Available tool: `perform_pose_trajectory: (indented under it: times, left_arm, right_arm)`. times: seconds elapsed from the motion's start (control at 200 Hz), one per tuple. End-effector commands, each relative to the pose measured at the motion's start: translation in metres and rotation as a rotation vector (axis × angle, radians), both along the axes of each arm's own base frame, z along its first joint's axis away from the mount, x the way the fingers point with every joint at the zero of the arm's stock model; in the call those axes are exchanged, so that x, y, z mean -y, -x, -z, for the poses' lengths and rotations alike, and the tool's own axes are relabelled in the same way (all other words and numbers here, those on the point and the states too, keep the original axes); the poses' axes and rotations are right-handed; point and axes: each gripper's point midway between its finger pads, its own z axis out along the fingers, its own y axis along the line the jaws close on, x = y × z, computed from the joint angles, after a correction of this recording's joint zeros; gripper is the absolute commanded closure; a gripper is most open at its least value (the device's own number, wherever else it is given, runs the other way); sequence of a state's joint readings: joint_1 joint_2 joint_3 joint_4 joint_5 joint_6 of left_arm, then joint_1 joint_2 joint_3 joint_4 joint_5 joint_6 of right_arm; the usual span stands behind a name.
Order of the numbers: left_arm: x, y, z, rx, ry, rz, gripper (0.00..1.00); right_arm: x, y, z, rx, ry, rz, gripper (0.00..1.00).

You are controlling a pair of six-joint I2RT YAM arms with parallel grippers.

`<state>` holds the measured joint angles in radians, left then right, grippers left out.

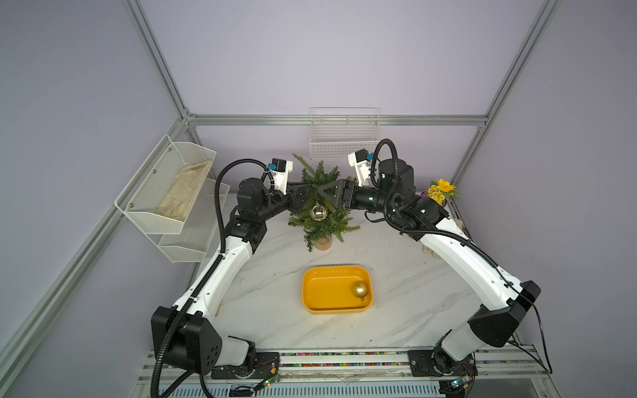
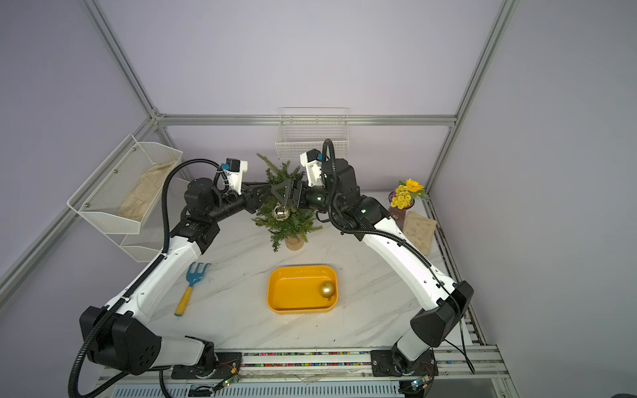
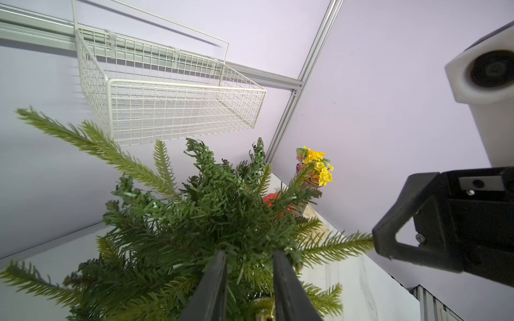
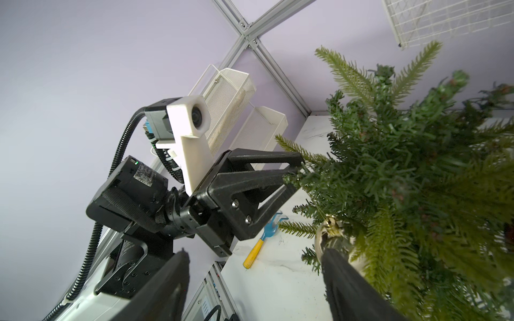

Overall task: Decorate the small christmas tree with ornaments
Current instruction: Hang an ornament on the christmas tree.

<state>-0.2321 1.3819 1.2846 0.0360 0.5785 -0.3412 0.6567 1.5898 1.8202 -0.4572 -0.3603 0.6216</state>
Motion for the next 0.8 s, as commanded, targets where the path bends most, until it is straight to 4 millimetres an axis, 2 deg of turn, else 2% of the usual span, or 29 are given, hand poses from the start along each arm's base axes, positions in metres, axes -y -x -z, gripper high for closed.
perform_pose_trajectory:
  times: [0.0,0.22,0.31,0.43,0.795]
  left_arm:
    - [-0.002,0.017,-0.051,0.117,0.038,-0.001,0.71]
    - [-0.010,0.037,-0.040,0.094,0.020,-0.024,0.69]
    - [-0.015,0.047,-0.031,0.075,0.005,-0.037,0.68]
    - [-0.022,0.057,-0.012,0.033,-0.035,-0.068,0.68]
    - [-0.048,0.088,0.064,-0.118,-0.229,-0.154,0.65]
  right_arm:
    - [0.014,0.005,-0.005,0.012,0.024,0.036,0.23]
    - [0.026,0.016,0.006,-0.006,0.076,0.066,0.26]
    - [0.029,0.024,0.020,-0.033,0.119,0.067,0.28]
    - [0.031,0.037,0.048,-0.091,0.199,0.069,0.31]
    - [0.038,0.084,0.170,-0.293,0.616,0.094,0.35]
